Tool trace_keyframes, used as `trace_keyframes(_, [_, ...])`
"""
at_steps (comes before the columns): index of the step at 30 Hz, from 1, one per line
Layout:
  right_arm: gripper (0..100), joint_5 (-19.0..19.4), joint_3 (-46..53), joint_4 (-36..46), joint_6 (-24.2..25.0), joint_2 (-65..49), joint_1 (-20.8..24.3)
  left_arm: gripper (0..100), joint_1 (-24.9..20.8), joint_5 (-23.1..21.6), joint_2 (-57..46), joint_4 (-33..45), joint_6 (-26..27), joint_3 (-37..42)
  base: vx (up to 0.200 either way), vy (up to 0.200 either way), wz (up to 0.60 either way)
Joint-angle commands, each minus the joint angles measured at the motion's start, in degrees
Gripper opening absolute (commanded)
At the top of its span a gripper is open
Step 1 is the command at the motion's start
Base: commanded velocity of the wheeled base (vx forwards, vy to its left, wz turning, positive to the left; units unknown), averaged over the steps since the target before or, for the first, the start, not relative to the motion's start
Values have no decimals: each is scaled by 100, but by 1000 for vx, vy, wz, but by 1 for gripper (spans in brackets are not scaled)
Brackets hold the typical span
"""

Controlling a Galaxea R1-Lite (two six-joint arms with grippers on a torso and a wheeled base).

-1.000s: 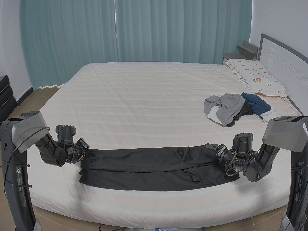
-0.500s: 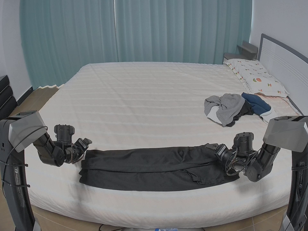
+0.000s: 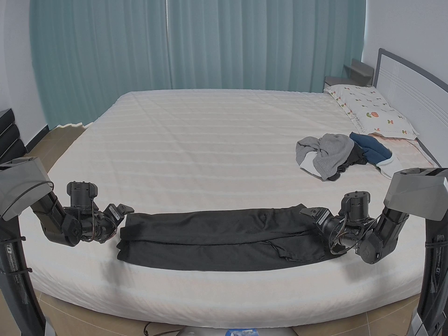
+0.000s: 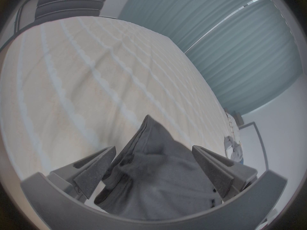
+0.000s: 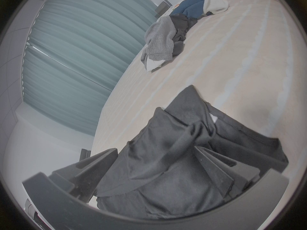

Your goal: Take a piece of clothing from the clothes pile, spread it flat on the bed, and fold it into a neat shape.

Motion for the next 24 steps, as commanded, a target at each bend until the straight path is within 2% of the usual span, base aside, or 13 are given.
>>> trace_keyframes(1, [100,1,-1,-2,0,9,3,100,5,-21,-69,15,437,246,0,0,0])
trace_keyframes(3, [100,1,-1,-2,0,9,3,100,-4,-30,-34,-46,859,421,0,0,0])
trace_keyframes(5, [100,1,-1,-2,0,9,12,100,-21,-38,19,-82,1043,465,0,0,0])
trace_keyframes(10, [100,1,-1,-2,0,9,12,100,-21,-65,150,-196,1105,500,0,0,0])
trace_keyframes(17, [100,1,-1,-2,0,9,12,100,-30,-399,186,-196,1131,579,0,0,0])
trace_keyframes(24, [100,1,-1,-2,-9,18,12,100,-21,-425,282,-196,1360,579,0,0,0])
